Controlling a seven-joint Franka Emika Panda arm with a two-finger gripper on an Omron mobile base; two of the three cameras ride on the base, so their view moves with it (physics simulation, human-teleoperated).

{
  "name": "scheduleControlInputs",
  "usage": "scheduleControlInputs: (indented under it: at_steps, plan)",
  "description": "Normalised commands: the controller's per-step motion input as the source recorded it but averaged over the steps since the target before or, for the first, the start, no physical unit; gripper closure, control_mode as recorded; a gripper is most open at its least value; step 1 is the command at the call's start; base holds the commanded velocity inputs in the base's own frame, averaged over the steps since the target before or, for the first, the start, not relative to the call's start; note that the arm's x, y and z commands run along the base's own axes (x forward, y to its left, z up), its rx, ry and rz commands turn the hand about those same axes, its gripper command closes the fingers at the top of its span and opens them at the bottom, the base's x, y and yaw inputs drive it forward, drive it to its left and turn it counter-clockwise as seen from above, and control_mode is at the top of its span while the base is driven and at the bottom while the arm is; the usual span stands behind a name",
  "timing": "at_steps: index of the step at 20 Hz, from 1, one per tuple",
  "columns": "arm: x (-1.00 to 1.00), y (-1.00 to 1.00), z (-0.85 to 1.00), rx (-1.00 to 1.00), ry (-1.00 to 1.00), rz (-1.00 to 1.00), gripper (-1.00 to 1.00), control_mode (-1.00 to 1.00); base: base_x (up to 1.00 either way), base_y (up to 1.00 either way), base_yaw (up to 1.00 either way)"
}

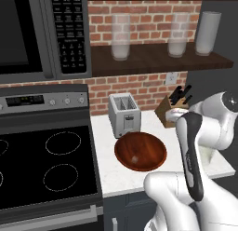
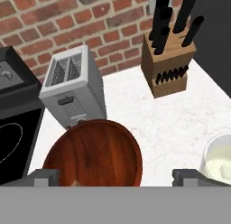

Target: Grab a lemon wedge from the fridge and one ice cube from the ice bowl, and put them in the glass of lemonade.

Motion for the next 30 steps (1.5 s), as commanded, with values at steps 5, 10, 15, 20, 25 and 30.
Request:
scheduleControlInputs:
  at_steps: [5, 10, 15, 20, 25, 30]
  plan:
    - [-0.66, 0.55, 0.38, 0.0, -0.02, 0.02, -1.0, -1.0, 0.0, 0.0, 0.0]
    - [-0.57, 0.39, 0.29, 0.0, 0.0, 0.01, -1.0, -1.0, 0.0, 0.0, 0.0]
    - [-0.36, 0.01, 0.06, 0.0, 0.0, 0.0, -1.0, -1.0, 0.0, 0.0, 0.0]
    - [-0.01, 0.02, 0.0, 0.0, 0.0, 0.0, -1.0, -1.0, 0.0, 0.0, 0.0]
    - [0.0, 0.0, 0.0, 0.0, 0.0, 0.0, -1.0, 1.0, -0.19, -0.02, 0.0]
    - [0.0, 0.0, 0.0, 0.0, 0.0, 0.0, -1.0, 1.0, -1.0, -0.37, -0.07]
